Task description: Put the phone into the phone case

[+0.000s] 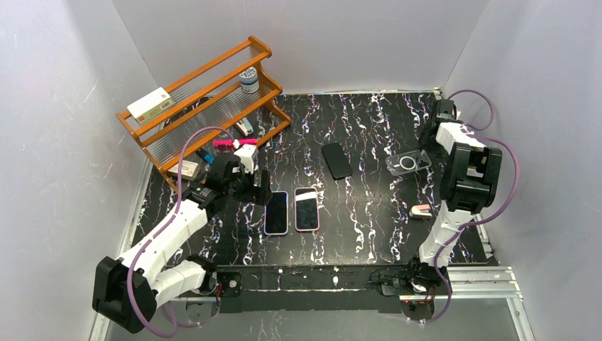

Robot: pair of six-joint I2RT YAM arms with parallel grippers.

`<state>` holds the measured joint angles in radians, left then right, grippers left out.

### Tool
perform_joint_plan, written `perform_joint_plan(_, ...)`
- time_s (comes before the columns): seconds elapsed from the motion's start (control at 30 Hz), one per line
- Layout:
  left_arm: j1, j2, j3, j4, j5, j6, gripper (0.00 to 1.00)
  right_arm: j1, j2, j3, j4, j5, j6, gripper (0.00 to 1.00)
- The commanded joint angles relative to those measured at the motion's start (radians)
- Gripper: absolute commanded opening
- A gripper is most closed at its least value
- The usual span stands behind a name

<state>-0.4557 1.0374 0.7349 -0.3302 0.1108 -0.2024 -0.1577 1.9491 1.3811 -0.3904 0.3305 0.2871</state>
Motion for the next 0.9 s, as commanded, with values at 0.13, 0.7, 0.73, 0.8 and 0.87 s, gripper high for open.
perform_joint_plan(0.13, -0.006, -0.02, 0.024, -0.017, -0.009, 0.004, 0.98, -0.003, 0.041, 0.081, 0.057, -0.162, -0.171, 0.53)
perform_joint_plan(0.7, -0.006, -0.028, 0.028, -0.017, -0.011, 0.011, 0.98, -0.014, 0.157, 0.184, -0.055, -0.141, -0.257, 0.36)
perform_joint_plan(0.73, -0.006, -0.031, 0.028, -0.018, -0.014, 0.011, 0.98, -0.014, 0.162, 0.194, -0.069, -0.136, -0.249, 0.35)
perform_joint_plan(0.8, -0.006, -0.034, 0.027, -0.016, -0.017, 0.011, 0.98, -0.014, 0.177, 0.227, -0.12, -0.138, -0.228, 0.31)
perform_joint_plan(0.87, -0.006, -0.03, 0.029, -0.015, -0.011, 0.011, 0.98, -0.014, 0.184, 0.248, -0.165, -0.148, -0.204, 0.27)
